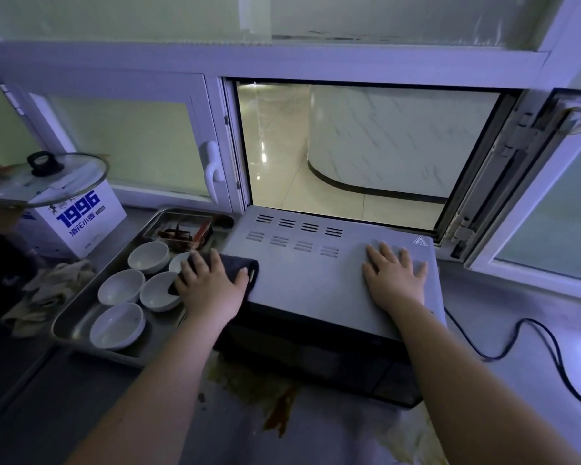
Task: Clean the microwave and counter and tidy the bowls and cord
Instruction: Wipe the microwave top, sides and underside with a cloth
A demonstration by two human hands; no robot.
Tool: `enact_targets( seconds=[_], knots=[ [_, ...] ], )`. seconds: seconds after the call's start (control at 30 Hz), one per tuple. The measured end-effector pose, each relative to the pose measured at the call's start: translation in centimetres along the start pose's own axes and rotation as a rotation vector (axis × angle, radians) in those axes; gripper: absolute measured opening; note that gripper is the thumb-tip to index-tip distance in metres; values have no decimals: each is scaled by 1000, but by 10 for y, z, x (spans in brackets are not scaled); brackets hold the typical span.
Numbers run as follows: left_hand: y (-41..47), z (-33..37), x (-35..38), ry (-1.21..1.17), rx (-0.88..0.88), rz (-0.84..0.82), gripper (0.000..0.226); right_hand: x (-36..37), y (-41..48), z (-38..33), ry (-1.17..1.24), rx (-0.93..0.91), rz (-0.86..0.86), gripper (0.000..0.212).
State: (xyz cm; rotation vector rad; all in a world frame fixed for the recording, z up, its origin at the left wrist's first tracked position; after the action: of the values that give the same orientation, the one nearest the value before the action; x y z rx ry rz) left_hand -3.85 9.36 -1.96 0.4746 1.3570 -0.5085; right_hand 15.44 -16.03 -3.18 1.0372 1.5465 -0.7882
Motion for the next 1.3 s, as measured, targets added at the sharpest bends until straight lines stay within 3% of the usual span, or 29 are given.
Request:
enact_targets(
  seconds=[0.07,0.17,0.33,0.47,0.53,0.67,0.8,0.97,1.1,1.2,1.3],
  knots=[
    [0,25,2,35,-27,17,81,0,-1,-1,-2,6,-2,52],
    [11,76,7,69,97,10,80,-1,0,-1,-4,11,4,51],
    [-5,132,17,63,580,-68,77,1,4,3,-1,20,8,52],
    [-53,101,18,13,848,-87,77,1,6,3,-1,19,22,51],
    [-35,77,14,37,791,-80,82,0,4,2,-1,18,12,51],
    [28,40,7,105,482,-50,79,0,1,0,-10,21,-1,52],
    [41,73,12,78,273,-17,78,0,1,-4,-17,31,-3,51],
    [-32,159,22,35,648,-89,79,-3,0,1,9,33,8,47],
    [-37,124,17,16,849,-101,78,-8,-2,5,83,30,11,47],
    [8,81,9,56,766,-63,85,-8,-3,4,118,36,4,47],
    [43,66,10,88,471,-15,79,-8,-3,3,146,42,12,45]
  ],
)
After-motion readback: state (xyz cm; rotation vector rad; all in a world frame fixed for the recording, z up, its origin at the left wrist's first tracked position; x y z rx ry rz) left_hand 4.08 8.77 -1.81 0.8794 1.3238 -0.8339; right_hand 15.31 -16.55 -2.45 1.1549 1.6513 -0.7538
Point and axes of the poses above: each hand's wrist, its own y-axis towards the middle knuckle, its own x-axis out of the palm, z = x × y, the point moved 2 cm from there along y, towards the middle knuckle, and after that the axes turned 4 degrees about z, right-handed, at the moved point
